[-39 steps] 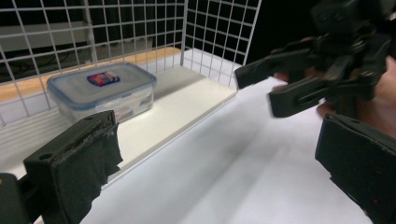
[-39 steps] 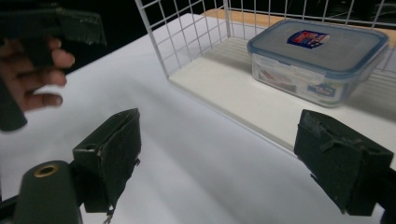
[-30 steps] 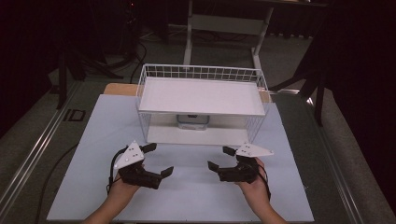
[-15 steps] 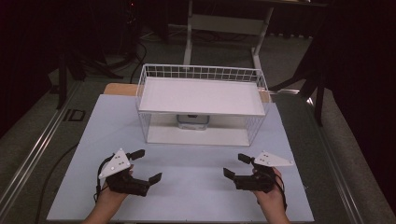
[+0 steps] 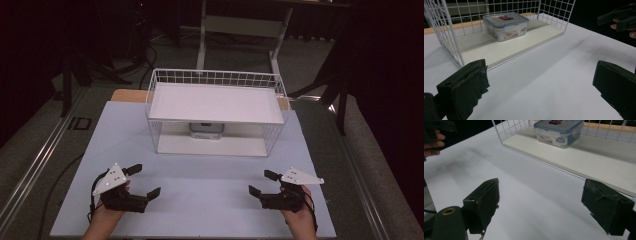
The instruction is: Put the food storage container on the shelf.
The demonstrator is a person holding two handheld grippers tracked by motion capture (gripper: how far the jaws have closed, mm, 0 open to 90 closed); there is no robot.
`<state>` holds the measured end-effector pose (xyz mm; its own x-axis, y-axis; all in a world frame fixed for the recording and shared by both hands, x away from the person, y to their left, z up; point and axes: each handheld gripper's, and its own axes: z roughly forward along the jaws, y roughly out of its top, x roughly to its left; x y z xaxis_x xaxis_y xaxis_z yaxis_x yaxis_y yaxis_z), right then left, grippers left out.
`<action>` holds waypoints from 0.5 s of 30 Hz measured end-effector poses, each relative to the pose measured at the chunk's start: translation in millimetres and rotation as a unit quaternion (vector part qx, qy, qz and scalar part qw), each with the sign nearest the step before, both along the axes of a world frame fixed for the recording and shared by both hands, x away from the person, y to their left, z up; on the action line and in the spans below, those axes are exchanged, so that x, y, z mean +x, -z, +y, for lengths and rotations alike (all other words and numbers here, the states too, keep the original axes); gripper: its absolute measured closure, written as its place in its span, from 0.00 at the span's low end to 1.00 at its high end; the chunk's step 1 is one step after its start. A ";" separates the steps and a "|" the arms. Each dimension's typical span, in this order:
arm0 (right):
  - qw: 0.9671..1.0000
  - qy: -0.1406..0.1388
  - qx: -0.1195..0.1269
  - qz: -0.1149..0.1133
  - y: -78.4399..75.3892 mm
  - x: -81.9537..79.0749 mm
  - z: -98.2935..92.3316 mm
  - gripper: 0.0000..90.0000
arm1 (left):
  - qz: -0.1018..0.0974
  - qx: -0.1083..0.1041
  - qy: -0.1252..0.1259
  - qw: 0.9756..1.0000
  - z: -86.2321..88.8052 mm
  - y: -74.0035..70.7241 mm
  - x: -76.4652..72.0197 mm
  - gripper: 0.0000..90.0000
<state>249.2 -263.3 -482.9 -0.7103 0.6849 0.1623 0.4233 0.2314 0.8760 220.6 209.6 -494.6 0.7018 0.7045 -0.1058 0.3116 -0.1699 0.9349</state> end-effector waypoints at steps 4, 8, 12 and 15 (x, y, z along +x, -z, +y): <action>1.000 0.000 -0.001 -0.005 3.7 -0.6 -6.8 0.17 | 0.000 -0.009 -0.002 1.000 4.0 2.7 0.0 0.01; 1.000 0.007 0.006 -0.004 9.2 -0.1 -12.6 0.17 | 0.001 -0.015 -0.001 1.000 4.3 5.3 0.6 0.01; 1.000 -0.002 0.008 -0.009 11.9 1.4 -13.3 0.17 | 0.001 -0.021 0.006 1.000 3.1 7.0 2.6 0.01; 1.000 -0.008 0.013 -0.010 14.9 3.4 -14.9 0.17 | 0.000 -0.019 0.011 1.000 1.9 8.5 3.5 0.01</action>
